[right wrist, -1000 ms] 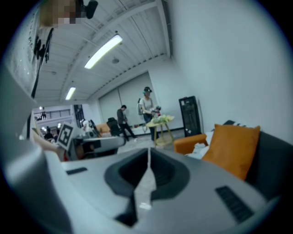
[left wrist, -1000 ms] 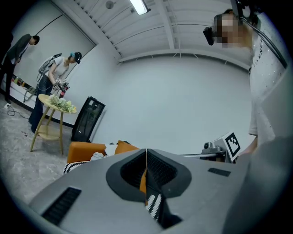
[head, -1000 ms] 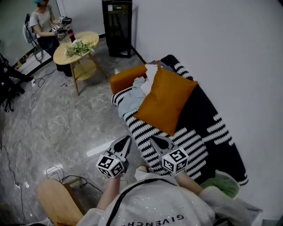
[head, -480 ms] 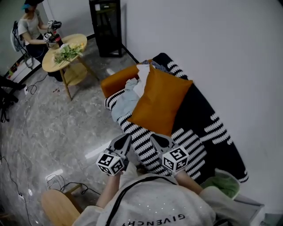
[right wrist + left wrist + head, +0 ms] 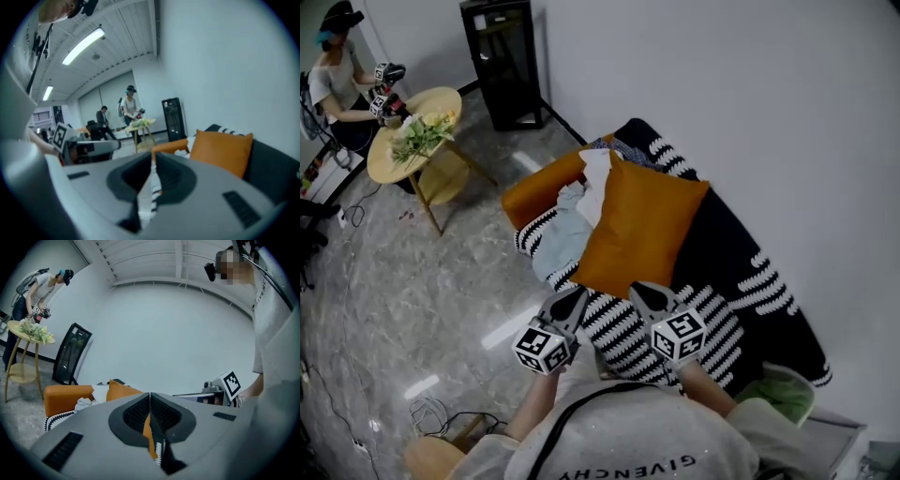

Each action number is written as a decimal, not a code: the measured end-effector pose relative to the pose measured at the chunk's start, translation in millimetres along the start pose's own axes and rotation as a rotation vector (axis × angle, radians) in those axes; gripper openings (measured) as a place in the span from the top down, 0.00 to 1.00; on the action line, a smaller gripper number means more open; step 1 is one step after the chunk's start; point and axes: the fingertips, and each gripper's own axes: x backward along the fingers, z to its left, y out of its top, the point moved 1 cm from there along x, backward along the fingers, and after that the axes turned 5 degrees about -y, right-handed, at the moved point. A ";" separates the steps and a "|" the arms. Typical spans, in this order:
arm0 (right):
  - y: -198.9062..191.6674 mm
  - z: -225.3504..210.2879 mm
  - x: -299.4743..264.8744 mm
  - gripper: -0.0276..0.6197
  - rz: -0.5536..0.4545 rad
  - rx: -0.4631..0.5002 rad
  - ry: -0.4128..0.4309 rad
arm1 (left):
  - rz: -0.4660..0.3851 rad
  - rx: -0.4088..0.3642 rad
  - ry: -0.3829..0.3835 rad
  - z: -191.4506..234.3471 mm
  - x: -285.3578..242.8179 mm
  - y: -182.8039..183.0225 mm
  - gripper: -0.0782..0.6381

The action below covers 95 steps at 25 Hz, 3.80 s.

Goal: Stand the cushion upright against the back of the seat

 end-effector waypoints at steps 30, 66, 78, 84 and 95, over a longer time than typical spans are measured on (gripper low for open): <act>86.7 -224.5 -337.7 0.70 0.360 0.430 -0.236 | 0.144 0.095 0.028 218.9 -130.6 -38.3 0.84; 111.2 -206.0 -243.0 0.89 0.418 0.450 -0.314 | 0.250 0.165 -0.057 206.7 -139.5 -77.9 0.84; 135.5 -162.0 -91.3 0.89 0.236 0.379 -0.503 | 0.387 0.196 -0.044 163.9 -92.1 -138.3 0.84; 130.6 -153.4 -30.0 0.89 0.216 0.383 -0.583 | 0.395 0.265 0.111 159.2 -62.1 -167.2 0.62; 119.2 -140.4 30.5 0.89 0.196 0.421 -0.649 | 0.379 0.608 0.318 166.7 -18.8 -245.4 0.44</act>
